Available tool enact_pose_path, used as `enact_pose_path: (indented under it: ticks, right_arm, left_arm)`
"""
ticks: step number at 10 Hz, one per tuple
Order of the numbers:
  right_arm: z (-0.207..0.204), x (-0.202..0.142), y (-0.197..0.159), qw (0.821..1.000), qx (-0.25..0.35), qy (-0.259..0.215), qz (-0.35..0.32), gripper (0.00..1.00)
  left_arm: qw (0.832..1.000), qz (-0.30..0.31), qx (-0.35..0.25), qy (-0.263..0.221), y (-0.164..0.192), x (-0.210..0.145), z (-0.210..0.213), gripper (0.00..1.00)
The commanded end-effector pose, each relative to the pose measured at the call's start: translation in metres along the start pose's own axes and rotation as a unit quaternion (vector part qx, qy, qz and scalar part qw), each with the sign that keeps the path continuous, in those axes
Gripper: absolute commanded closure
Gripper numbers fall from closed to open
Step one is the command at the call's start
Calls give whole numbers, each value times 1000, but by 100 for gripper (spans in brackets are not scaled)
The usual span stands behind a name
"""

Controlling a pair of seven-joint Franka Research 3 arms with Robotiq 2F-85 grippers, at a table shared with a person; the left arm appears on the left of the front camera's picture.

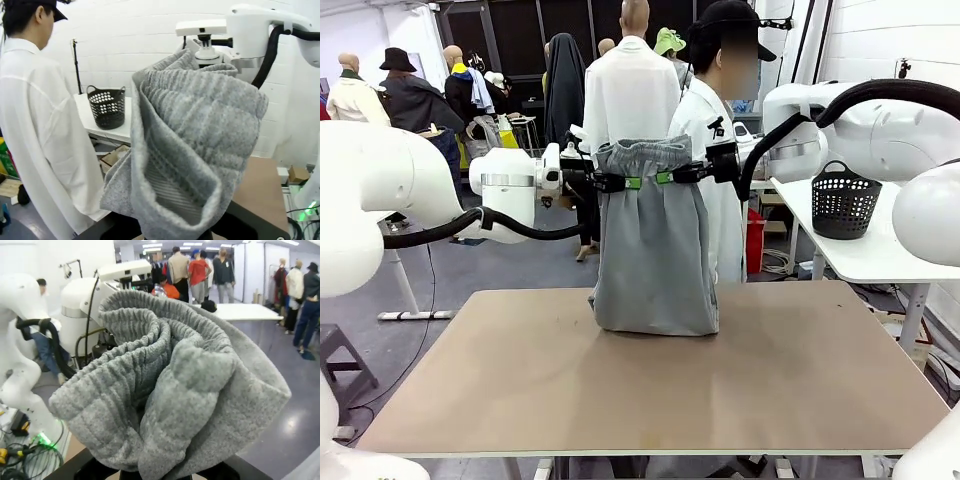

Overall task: Fold the training pants.
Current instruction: Fold the Training pants in half.

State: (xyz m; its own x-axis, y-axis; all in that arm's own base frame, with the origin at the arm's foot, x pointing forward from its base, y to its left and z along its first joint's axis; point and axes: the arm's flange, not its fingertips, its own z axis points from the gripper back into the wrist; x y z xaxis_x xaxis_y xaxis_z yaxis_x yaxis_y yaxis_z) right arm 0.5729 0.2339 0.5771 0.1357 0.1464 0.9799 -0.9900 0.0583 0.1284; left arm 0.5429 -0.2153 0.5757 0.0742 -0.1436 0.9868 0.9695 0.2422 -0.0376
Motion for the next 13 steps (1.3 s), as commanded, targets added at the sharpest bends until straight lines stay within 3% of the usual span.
enact_pose_path:
  ticks: [1,7,9,13]
  right_arm:
    - [5,-12,24,999,2,-12,-35,100]
    - [0,-91,64,993,9,-10,-114,100]
    - [2,-86,57,995,6,7,-102,100]
    - [2,-86,57,995,6,7,-102,100]
  left_arm:
    - [999,31,-18,-8,-21,-12,9,100]
    - [994,97,-53,-29,-56,-68,1,100]
    - [994,97,-51,-6,-49,-75,-3,100]
    - [994,97,-51,-6,-49,-75,-3,100]
